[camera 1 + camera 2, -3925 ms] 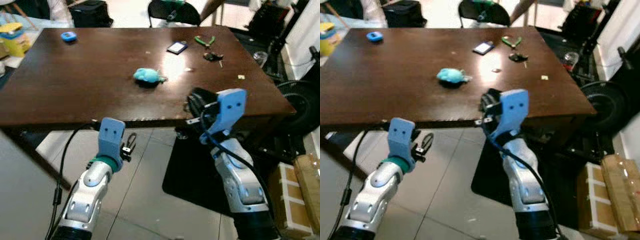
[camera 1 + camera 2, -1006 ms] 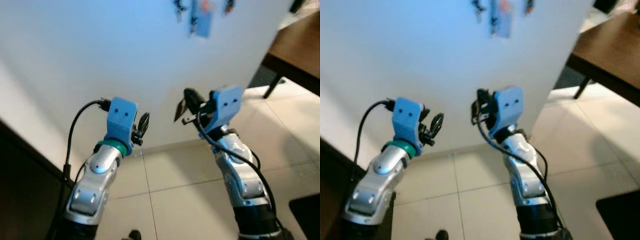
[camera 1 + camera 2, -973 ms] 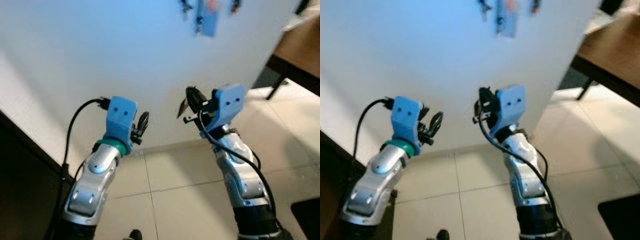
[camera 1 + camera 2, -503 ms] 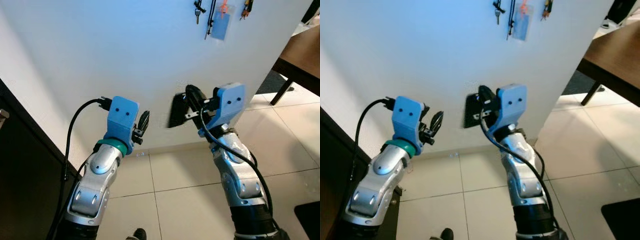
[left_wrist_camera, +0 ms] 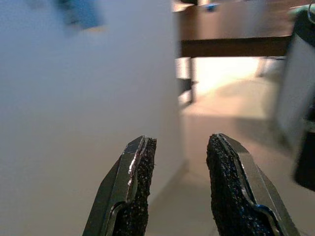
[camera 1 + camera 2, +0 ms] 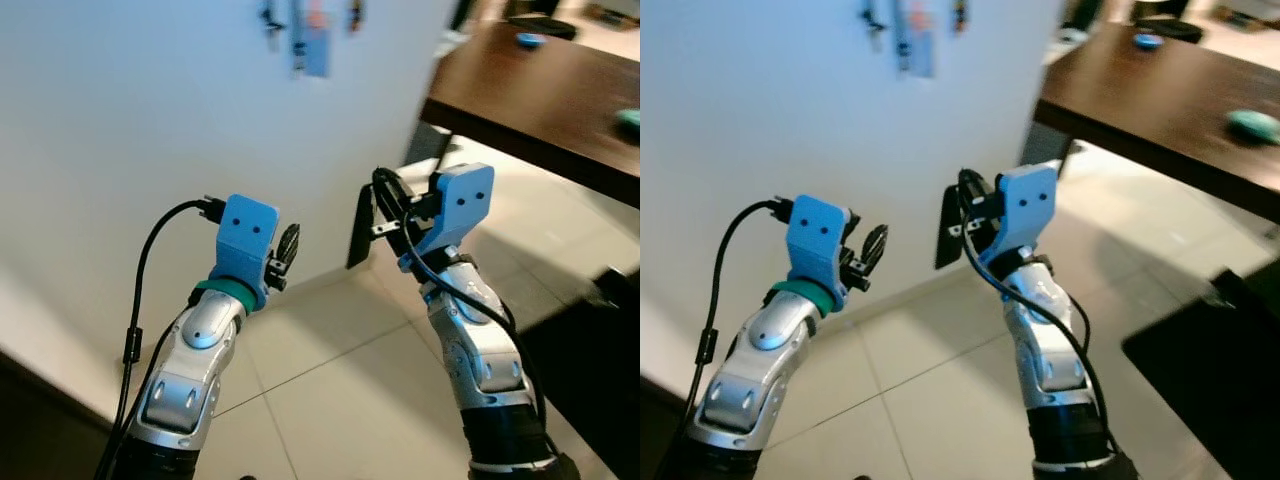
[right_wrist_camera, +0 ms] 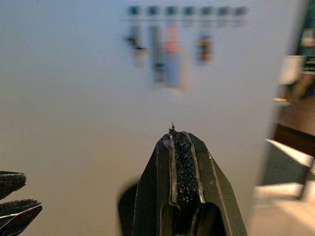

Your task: Hang keys on a hook

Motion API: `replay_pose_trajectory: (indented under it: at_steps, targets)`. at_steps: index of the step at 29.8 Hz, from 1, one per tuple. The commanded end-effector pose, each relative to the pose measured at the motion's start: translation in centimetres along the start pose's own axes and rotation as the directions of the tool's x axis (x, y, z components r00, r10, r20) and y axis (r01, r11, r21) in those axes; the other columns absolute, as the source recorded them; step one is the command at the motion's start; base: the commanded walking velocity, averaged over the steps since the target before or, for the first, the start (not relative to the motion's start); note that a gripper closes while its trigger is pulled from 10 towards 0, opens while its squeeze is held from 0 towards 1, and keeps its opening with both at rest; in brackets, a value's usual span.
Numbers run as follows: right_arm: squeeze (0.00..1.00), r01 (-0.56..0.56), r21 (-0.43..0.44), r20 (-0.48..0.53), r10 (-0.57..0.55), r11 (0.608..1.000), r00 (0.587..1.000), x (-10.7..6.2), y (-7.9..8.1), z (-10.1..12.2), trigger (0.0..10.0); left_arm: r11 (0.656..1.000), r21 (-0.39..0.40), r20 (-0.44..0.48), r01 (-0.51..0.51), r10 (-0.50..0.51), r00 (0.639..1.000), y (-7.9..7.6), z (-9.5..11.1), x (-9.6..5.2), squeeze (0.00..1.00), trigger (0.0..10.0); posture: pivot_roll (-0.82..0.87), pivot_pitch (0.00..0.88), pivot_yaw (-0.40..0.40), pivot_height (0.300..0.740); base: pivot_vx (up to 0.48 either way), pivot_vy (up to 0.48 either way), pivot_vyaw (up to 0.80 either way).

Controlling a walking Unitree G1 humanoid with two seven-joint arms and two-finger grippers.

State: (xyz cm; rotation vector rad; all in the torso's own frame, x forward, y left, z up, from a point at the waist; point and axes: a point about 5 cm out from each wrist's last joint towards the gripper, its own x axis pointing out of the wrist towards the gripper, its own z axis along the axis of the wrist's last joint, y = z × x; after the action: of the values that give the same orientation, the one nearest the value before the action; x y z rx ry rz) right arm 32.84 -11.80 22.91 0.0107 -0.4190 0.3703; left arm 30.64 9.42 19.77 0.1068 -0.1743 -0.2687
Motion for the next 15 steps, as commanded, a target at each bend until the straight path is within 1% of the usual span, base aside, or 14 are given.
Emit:
replay_pose_trajectory:
  at_steps: [1, 6, 15]
  targets:
    - [0.00, 0.011, 0.006, 0.014, -0.011, 1.000, 1.000, 0.09, -0.24, 0.15, 10.0, 1.000, -0.010, 0.007, 0.014, -0.014, 1.000, -0.11, 0.03, 0.15, 0.00, 10.0, -0.10, 0.040, 0.098, 0.740, 0.000, 0.000, -0.80]
    - [0.00, 0.021, 0.007, 0.020, -0.022, 1.000, 1.000, 0.22, -0.50, 0.27, 10.0, 1.000, -0.010, 0.012, 0.025, -0.025, 1.000, -0.38, 0.04, 0.31, 0.00, 10.0, -0.10, 0.038, 0.101, 0.740, 0.000, 0.000, -0.80]
    - [0.00, 0.022, 0.005, 0.020, -0.022, 1.000, 1.000, 0.21, -0.48, 0.19, 10.0, 1.000, -0.007, 0.013, 0.021, -0.021, 1.000, -0.28, -0.06, 0.36, 0.00, 10.0, -0.10, 0.038, 0.100, 0.740, 0.000, 0.000, -0.80]
